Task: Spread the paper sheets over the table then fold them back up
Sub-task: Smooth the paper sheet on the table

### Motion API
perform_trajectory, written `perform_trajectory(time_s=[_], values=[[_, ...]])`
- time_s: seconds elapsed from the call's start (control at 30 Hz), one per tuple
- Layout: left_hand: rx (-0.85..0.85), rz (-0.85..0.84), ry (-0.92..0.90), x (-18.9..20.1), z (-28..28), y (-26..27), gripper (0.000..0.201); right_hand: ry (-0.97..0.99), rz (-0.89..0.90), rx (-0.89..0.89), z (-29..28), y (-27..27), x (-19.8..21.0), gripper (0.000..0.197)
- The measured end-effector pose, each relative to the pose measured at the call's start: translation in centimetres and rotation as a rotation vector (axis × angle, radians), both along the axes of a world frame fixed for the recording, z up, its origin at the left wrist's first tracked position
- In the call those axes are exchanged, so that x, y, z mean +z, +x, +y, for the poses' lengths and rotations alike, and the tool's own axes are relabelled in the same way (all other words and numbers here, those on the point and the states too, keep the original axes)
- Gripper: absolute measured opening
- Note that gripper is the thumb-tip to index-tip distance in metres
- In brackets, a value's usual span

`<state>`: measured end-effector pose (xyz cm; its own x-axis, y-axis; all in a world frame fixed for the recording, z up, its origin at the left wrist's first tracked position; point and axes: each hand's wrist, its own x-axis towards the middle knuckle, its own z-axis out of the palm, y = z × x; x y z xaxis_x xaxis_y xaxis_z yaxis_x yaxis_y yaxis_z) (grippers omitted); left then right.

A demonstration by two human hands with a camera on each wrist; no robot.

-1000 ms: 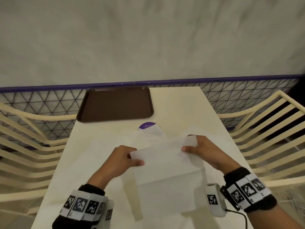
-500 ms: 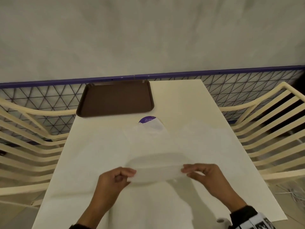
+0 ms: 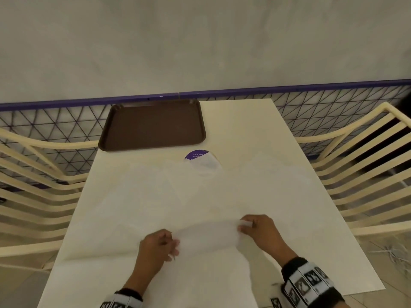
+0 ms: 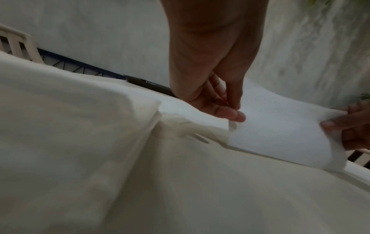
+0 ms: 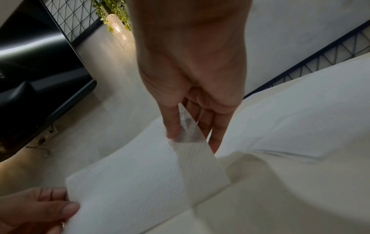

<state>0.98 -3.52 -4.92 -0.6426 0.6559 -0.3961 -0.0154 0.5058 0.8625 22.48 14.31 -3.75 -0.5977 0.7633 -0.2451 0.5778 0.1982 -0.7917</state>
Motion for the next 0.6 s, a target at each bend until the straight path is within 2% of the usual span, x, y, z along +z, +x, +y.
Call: perform_trajectory(time_s=[0.1, 0.23, 0.3, 0.33, 0.37, 0.43, 0.5, 0.6], values=[[0.004, 0.064, -0.039, -0.2, 1.4, -0.9, 0.016, -0.003, -0.051, -0.018, 1.6, -2.1, -0.7, 0.008], [0.022, 0.127, -0.065, -1.0, 1.6, -1.1, 0.015, -0.019, -0.162, 0.005, 1.5, -2.1, -1.1, 0.046], [0.005, 0.321, -0.045, -1.4, 0.7, -0.4, 0.027, 0.063, -0.232, 0.022, 0.6, -0.8, -1.2, 0.061], [-0.034, 0.466, 0.005, -1.5, 0.0, 0.3, 0.027, 0.176, -0.241, 0.037, -0.2, -0.1, -1.3, 0.060], [-0.126, 0.622, 0.071, -1.6, -0.6, 1.1, 0.025, 0.317, -0.193, 0.055, -1.1, 0.5, -1.4, 0.054], [-0.476, 0.790, 0.064, -2.2, -1.4, 2.8, 0.044, 0.534, -0.109, 0.202, -3.4, 0.9, -1.7, 0.038], [-0.746, 0.942, -0.033, -4.9, -1.7, 4.2, 0.056, 0.580, -0.243, 0.461, -5.6, 0.4, -2.7, 0.045], [-0.923, 0.964, -0.122, -7.3, -1.3, 4.8, 0.064, 0.536, -0.470, 0.694, -7.1, -1.0, -5.4, 0.060]])
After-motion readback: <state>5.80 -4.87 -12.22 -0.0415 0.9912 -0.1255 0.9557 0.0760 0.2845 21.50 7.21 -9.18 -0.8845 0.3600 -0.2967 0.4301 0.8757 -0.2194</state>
